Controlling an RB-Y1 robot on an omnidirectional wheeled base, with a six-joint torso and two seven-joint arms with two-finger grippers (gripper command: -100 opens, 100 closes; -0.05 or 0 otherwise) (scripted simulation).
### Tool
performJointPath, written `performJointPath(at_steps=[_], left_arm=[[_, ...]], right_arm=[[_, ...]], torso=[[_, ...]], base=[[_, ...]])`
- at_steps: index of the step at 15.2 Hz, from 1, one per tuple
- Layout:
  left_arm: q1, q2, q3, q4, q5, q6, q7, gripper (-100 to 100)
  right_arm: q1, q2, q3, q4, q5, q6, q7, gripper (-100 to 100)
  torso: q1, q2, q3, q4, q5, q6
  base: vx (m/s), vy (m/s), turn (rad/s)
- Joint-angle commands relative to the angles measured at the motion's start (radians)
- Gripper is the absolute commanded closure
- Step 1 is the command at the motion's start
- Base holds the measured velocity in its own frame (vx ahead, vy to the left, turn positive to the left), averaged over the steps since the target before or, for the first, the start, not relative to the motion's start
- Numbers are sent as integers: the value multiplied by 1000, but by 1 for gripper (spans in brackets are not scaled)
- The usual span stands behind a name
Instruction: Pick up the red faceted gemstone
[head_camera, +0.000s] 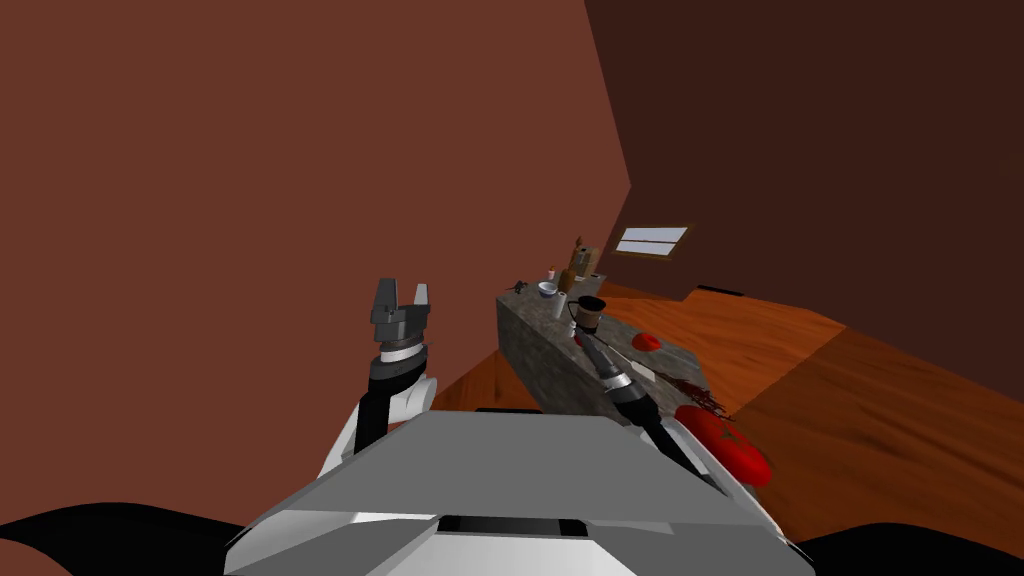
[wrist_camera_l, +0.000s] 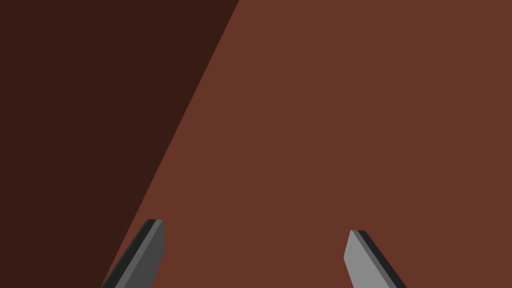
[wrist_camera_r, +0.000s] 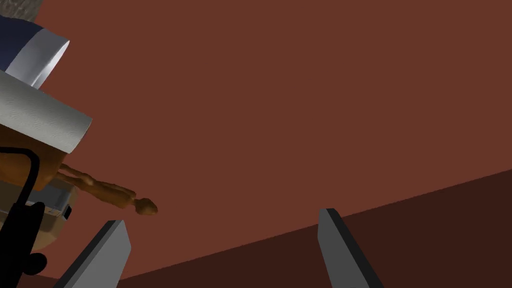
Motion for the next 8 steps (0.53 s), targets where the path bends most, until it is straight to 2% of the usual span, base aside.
performJointPath(at_steps=[1, 4, 5, 6, 7, 8], left_arm=[[0, 0, 0, 0, 0, 0, 0, 0], [0, 0, 0, 0, 0, 0, 0, 0], [0, 0, 0, 0, 0, 0, 0, 0], [0, 0, 0, 0, 0, 0, 0, 0], [0, 0, 0, 0, 0, 0, 0, 0], [0, 0, 0, 0, 0, 0, 0, 0]], right_arm=[[13, -50, 8, 17, 19, 25, -3, -100], [21, -95, 12, 35, 33, 39, -6, -100], [29, -131, 17, 52, 47, 54, -8, -100], [29, -134, 17, 52, 47, 54, -8, -100], [37, -166, 22, 70, 61, 69, -11, -100], [37, -173, 22, 70, 61, 69, -11, -100]], torso=[[0, 0, 0, 0, 0, 0], [0, 0, 0, 0, 0, 0], [0, 0, 0, 0, 0, 0], [0, 0, 0, 0, 0, 0], [0, 0, 0, 0, 0, 0], [0, 0, 0, 0, 0, 0]], base=[[7, 18, 61], [7, 16, 58], [6, 14, 59], [8, 12, 46], [11, 13, 55], [11, 13, 59]])
